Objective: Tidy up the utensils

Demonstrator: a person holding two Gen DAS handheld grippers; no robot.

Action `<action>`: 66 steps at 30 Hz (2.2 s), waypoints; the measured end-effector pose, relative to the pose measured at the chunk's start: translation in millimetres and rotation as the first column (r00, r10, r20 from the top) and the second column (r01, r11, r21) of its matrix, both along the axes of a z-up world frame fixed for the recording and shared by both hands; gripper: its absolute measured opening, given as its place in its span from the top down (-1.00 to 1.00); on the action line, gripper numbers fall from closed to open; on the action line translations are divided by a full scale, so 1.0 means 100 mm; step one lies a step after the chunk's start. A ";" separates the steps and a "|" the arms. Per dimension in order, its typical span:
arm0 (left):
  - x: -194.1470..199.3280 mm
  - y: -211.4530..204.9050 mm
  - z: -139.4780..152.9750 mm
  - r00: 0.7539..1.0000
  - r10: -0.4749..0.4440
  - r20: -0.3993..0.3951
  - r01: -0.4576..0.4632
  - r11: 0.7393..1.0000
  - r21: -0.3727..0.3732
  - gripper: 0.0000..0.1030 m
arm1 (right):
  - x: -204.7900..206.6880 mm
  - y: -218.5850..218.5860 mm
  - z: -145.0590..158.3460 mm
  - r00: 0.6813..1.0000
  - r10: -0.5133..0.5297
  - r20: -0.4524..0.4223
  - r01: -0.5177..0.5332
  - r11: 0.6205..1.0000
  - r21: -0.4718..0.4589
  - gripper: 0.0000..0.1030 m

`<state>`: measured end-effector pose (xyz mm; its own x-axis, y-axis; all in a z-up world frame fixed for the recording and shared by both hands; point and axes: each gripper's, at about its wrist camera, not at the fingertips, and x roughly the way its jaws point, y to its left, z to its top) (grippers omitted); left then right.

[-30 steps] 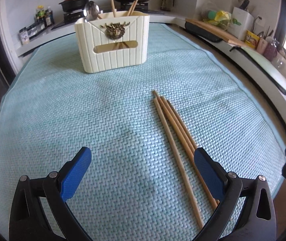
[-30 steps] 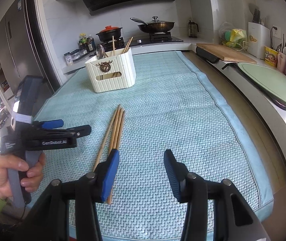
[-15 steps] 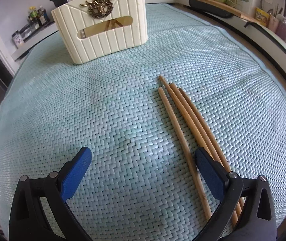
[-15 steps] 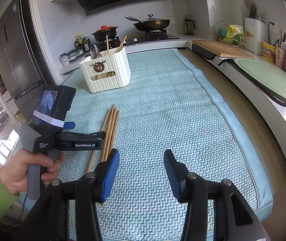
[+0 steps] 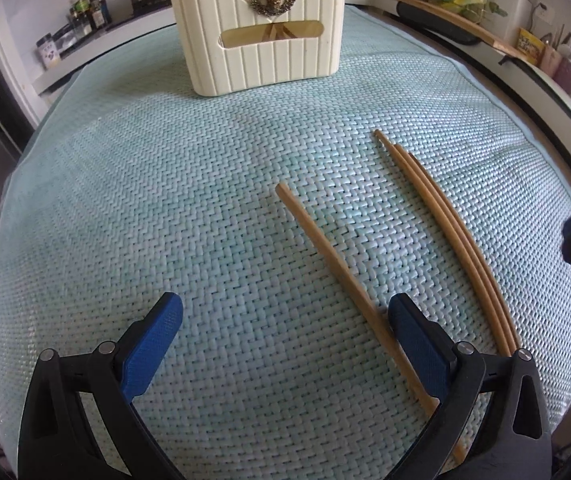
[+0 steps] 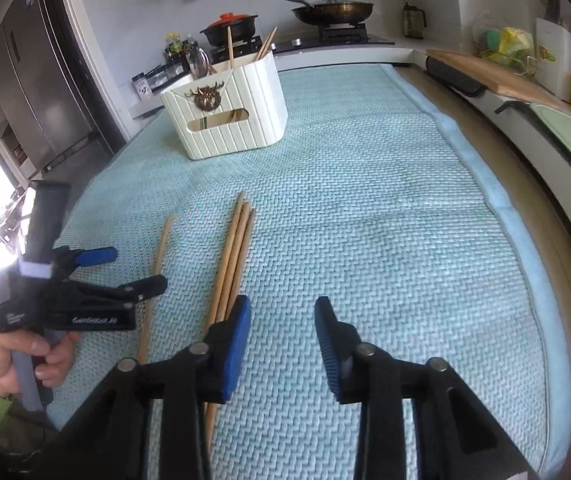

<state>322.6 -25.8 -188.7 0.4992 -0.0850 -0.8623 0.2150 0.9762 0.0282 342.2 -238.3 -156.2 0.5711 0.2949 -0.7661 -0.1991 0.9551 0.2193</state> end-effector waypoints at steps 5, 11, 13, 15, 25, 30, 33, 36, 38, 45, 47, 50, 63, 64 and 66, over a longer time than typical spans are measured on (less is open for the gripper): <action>-0.10 0.09 0.02 1.000 0.013 -0.001 -0.013 1.000 0.005 -0.98 | 0.52 0.28 -0.21 0.994 0.061 -0.090 -0.058 0.997 0.041 0.59; 0.01 0.20 -0.04 1.000 0.027 -0.009 -0.027 1.000 0.008 -0.98 | 0.74 0.62 -0.33 0.986 0.113 -0.121 -0.120 0.992 -0.045 0.68; 0.00 0.24 -0.04 1.000 0.027 -0.009 -0.027 1.000 0.006 -0.98 | 0.76 0.66 -0.32 0.986 0.111 -0.128 -0.121 0.990 -0.075 0.68; 0.00 0.26 -0.04 1.000 0.027 -0.008 -0.027 1.000 0.003 -0.98 | 0.76 0.65 -0.33 0.983 0.111 -0.145 -0.122 0.990 -0.071 0.68; -0.01 0.42 0.07 0.998 0.055 -0.009 -0.055 0.996 -0.063 -0.97 | 0.64 0.65 -0.33 0.962 0.134 -0.236 -0.167 0.978 -0.127 0.69; -0.04 0.39 0.11 0.999 0.052 -0.010 -0.053 0.994 -0.092 -0.97 | 0.51 0.75 -0.35 0.960 0.161 -0.229 -0.200 0.967 -0.157 0.69; -0.09 0.27 0.06 0.999 0.029 -0.017 -0.030 0.997 -0.070 -0.97 | 0.44 0.89 -0.36 0.962 0.181 -0.205 -0.230 0.941 -0.246 0.69; -0.19 0.17 0.00 1.000 0.002 -0.016 -0.002 1.000 -0.007 -0.98 | 0.37 0.94 -0.36 0.960 0.188 -0.208 -0.240 0.934 -0.264 0.69; -0.26 0.18 -0.03 1.000 -0.015 -0.021 0.016 1.000 0.022 -0.97 | 0.31 0.89 -0.36 0.959 0.183 -0.215 -0.236 0.936 -0.261 0.69; -0.34 0.45 -0.02 0.999 -0.026 -0.044 0.028 0.998 0.048 -0.98 | 0.11 0.57 -0.33 0.961 0.144 -0.236 -0.198 0.955 -0.223 0.69; -0.32 0.51 -0.01 0.999 -0.023 -0.050 0.025 0.999 0.038 -0.98 | 0.12 0.45 -0.33 0.962 0.131 -0.241 -0.169 0.974 -0.148 0.67; -0.25 0.60 -0.01 0.998 0.006 -0.061 -0.006 1.000 0.013 -0.98 | 0.23 0.35 -0.33 0.962 0.102 -0.252 -0.125 0.989 -0.077 0.65; 0.32 0.45 -0.04 0.991 0.020 -0.134 -0.023 1.000 -0.020 -0.31 | 1.01 0.64 -0.32 0.972 0.039 -0.234 -0.079 0.983 -0.165 0.60; 0.36 0.42 -0.03 0.991 0.015 -0.133 -0.017 1.000 -0.016 -0.15 | 1.06 0.63 -0.31 0.971 0.035 -0.236 -0.074 0.985 -0.158 0.61; 0.41 0.37 -0.02 0.991 -0.002 -0.136 -0.001 1.000 -0.023 0.18 | 1.13 0.57 -0.34 0.972 0.031 -0.231 -0.068 0.985 -0.157 0.74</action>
<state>363.8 11.4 -190.3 0.3774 -0.1056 -0.9200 0.2159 0.9761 -0.0234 455.6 -181.7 -190.3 0.3642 0.1792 -0.9139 -0.2100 0.9718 0.1068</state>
